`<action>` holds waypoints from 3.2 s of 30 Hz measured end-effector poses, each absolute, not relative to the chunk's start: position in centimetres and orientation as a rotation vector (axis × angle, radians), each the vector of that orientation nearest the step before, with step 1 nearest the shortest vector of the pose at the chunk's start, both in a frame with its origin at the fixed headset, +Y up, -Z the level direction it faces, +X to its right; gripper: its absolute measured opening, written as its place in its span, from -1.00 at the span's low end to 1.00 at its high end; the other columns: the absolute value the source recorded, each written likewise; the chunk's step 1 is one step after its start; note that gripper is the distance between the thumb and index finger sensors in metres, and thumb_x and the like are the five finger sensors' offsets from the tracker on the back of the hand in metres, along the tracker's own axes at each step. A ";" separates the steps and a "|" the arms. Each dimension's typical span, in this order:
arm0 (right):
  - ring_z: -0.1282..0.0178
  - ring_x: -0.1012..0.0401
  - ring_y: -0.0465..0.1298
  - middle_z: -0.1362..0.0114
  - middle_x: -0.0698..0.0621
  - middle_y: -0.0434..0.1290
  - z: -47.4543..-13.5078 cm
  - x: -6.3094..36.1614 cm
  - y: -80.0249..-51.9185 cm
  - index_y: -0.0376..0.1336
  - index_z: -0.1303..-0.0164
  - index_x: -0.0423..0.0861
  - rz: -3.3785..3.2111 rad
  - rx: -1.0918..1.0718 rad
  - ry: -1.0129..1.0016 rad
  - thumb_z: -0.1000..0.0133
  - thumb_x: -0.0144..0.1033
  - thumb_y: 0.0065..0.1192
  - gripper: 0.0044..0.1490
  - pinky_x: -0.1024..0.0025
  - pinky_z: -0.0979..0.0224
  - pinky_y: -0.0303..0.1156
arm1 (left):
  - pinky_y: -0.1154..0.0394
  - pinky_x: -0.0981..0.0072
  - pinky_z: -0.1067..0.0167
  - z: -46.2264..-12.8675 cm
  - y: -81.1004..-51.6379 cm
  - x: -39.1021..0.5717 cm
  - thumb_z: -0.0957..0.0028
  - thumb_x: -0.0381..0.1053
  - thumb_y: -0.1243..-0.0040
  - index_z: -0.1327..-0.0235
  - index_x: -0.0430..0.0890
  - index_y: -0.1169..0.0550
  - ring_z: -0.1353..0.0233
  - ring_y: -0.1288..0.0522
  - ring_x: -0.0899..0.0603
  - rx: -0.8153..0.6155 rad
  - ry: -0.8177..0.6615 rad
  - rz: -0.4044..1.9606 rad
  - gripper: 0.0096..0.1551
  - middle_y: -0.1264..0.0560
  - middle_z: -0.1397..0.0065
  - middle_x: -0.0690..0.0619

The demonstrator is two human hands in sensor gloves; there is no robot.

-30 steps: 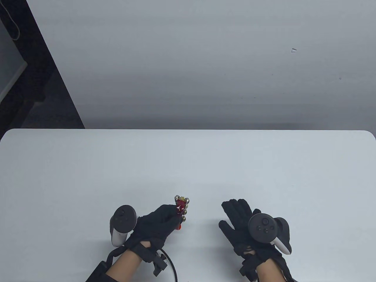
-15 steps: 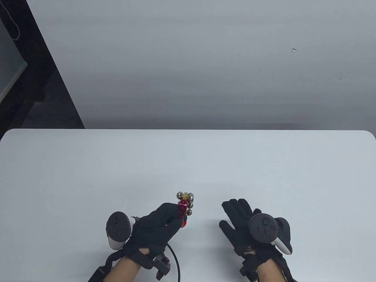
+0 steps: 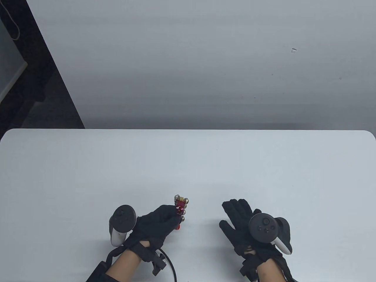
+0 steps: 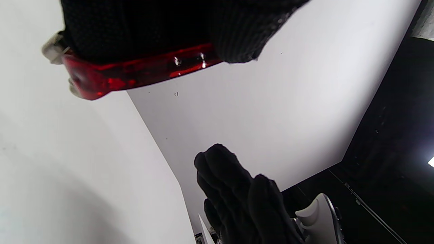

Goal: Shake a handbell

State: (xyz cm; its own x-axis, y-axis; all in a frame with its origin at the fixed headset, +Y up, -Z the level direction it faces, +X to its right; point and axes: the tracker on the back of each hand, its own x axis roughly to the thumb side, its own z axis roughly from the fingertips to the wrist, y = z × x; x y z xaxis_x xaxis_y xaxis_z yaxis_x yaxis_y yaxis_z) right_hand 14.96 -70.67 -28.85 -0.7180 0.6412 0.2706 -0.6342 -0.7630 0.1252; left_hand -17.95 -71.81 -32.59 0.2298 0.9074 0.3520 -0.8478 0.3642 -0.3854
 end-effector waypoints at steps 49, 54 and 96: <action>-0.70 -0.24 -0.12 -0.70 -0.23 -0.01 -28.9 14.9 -70.9 -0.01 -0.65 -0.15 2.408 0.398 0.055 -0.14 0.24 -0.10 -0.02 -0.41 -0.40 -0.35 | -0.69 -0.04 -0.11 -29.2 -66.6 -17.4 -0.02 -0.04 -0.34 -0.16 -0.14 -0.64 -0.14 -0.70 -0.28 0.078 -0.775 1.317 -0.55 -0.60 -0.25 -0.15; -0.70 -0.24 -0.12 -0.70 -0.23 -0.01 -28.8 15.0 -70.9 -0.01 -0.65 -0.15 2.401 0.390 0.053 -0.14 0.23 -0.10 -0.02 -0.41 -0.40 -0.35 | -0.69 -0.05 -0.10 -31.5 -70.1 -18.3 -0.02 -0.05 -0.35 -0.18 -0.17 -0.64 -0.12 -0.71 -0.29 -0.040 -0.619 1.212 -0.52 -0.61 -0.23 -0.17; -0.69 -0.25 -0.10 -0.69 -0.24 0.00 -29.2 17.6 -71.0 -0.02 -0.65 -0.15 2.362 0.181 0.017 -0.15 0.23 -0.11 -0.02 -0.39 -0.41 -0.34 | -0.71 -0.01 -0.07 -34.6 -75.4 -1.5 0.00 -0.01 -0.36 -0.14 -0.12 -0.67 -0.08 -0.75 -0.25 -0.044 -0.670 -0.246 -0.54 -0.65 -0.20 -0.12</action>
State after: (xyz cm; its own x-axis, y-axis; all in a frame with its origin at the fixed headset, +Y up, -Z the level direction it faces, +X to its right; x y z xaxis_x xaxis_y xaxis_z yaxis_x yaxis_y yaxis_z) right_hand 17.58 -71.00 -29.23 -0.7064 0.6966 0.1257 -0.6947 -0.7163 0.0654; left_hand -1.55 -75.43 -34.57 0.7559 -0.2109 0.6198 0.2394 0.9702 0.0381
